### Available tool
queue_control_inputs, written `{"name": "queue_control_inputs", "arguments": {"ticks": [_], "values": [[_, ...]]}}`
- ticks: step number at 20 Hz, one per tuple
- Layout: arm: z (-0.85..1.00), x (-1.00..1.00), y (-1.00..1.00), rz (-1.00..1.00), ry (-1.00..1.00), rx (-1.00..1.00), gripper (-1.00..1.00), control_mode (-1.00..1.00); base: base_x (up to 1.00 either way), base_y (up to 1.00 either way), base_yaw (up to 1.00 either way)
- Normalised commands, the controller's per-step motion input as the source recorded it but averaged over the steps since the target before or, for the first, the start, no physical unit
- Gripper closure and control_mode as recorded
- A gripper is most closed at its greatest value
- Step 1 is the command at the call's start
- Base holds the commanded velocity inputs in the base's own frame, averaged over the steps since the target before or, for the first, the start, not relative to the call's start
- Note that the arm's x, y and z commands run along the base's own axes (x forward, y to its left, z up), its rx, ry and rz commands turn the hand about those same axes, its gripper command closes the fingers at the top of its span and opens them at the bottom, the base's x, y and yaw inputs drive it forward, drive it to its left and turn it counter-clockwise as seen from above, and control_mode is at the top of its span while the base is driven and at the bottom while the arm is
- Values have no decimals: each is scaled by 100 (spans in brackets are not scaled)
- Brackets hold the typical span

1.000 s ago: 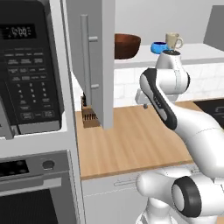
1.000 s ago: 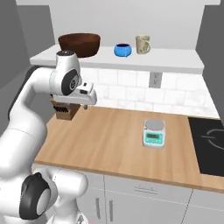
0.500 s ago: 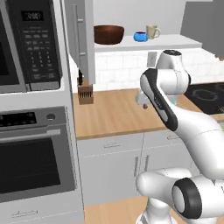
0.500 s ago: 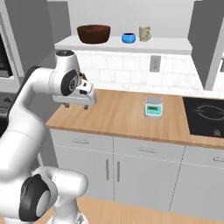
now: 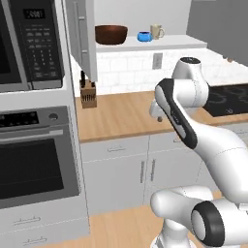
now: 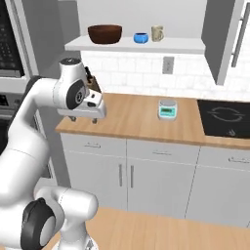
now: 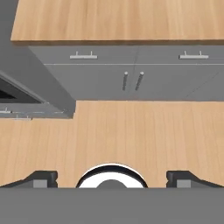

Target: Gather all objects into one cabinet and sort the glasses and bowls to opposite sides.

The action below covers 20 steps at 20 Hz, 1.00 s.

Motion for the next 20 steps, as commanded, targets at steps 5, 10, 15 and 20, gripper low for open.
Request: {"name": "queue_control_inputs", "arguments": {"ticks": [5, 10, 15, 20], "values": [[0, 0, 0, 0, 0, 0, -100, 100, -7, -10, -39], [0, 0, 0, 0, 0, 0, -100, 100, -13, 0, -37], [0, 0, 0, 0, 0, 0, -100, 100, -2, 0, -60], [0, 0, 0, 0, 0, 0, -100, 100, 1, 0, -79]]}}
